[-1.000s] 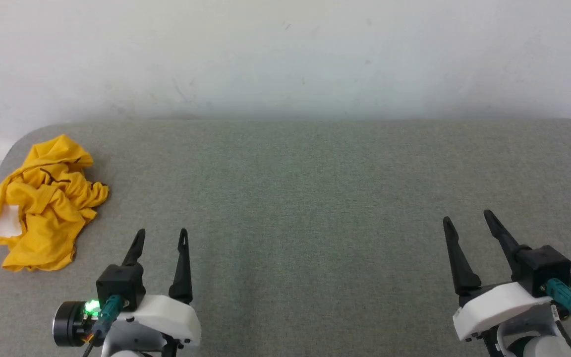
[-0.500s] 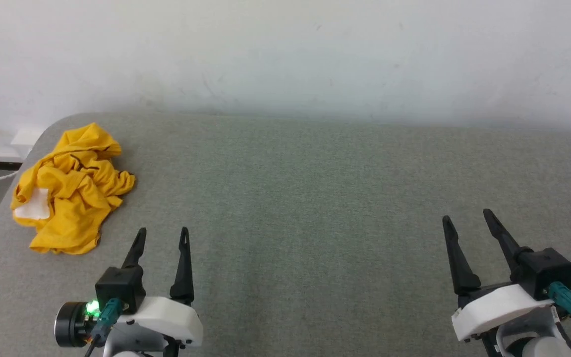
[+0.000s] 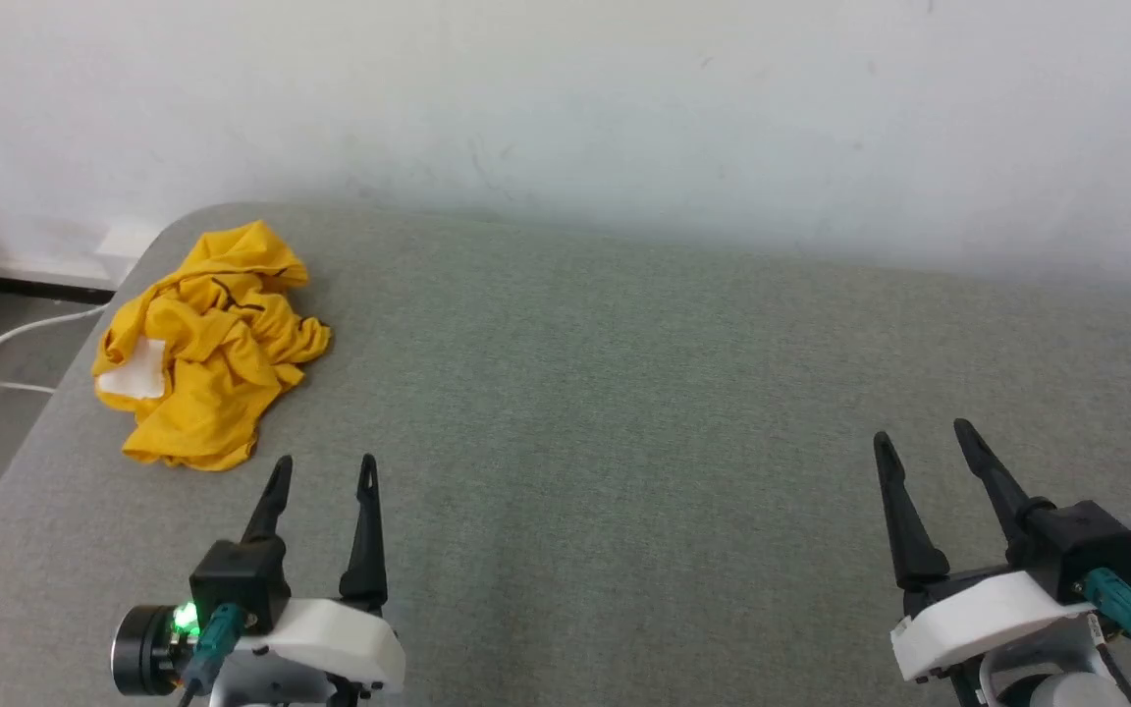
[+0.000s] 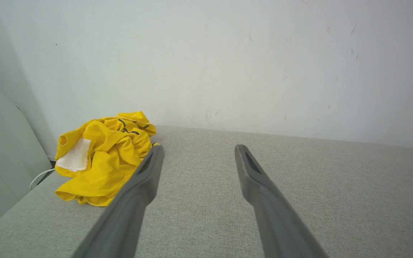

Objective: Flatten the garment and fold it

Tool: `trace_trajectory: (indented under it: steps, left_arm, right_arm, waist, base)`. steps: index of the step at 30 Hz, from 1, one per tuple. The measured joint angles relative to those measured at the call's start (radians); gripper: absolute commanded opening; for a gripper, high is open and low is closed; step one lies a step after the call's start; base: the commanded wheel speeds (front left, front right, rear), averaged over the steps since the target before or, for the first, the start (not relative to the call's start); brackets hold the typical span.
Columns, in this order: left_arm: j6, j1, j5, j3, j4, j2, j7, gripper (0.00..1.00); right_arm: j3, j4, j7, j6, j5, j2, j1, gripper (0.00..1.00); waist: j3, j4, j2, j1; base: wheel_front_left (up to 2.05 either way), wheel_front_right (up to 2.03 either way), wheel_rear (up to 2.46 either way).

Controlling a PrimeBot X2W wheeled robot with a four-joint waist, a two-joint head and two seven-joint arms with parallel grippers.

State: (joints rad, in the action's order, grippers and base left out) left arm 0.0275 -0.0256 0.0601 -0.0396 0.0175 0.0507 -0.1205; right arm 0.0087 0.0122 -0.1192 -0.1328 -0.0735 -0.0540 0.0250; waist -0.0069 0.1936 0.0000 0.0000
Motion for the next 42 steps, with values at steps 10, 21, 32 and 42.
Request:
trace_trajectory:
  steps: [10,21,32,42]
  left_arm:
    - [0.000,-0.013,0.003,-0.007,0.002,0.000,-0.020,1.00]
    - [0.010,-0.013,0.018,-0.012,-0.001,0.000,-0.040,1.00]
    - [0.018,-0.016,0.028,-0.016,-0.003,0.000,-0.066,1.00]
    - [0.026,-0.019,0.039,-0.023,-0.003,0.000,-0.084,1.00]
  right_arm:
    - [0.006,0.002,-0.018,0.000,-0.010,0.000,0.002,1.00]
    - [0.023,0.007,-0.042,0.000,-0.016,0.000,0.002,1.00]
    - [0.031,0.018,-0.067,0.000,-0.017,0.000,0.002,1.00]
    - [0.045,0.029,-0.087,0.000,-0.025,0.001,0.002,1.00]
  waist:
    - [-0.001,0.066,0.0000,0.0000]
    - [0.004,0.142,0.0000,0.0000]
    - [0.005,0.208,0.0000,0.0000]
    - [0.005,0.258,0.0000,0.0000]
  base:
    - [0.00,0.00,0.00]
    - [0.00,0.00,0.00]
    - [0.00,0.00,0.00]
    - [0.00,0.00,0.00]
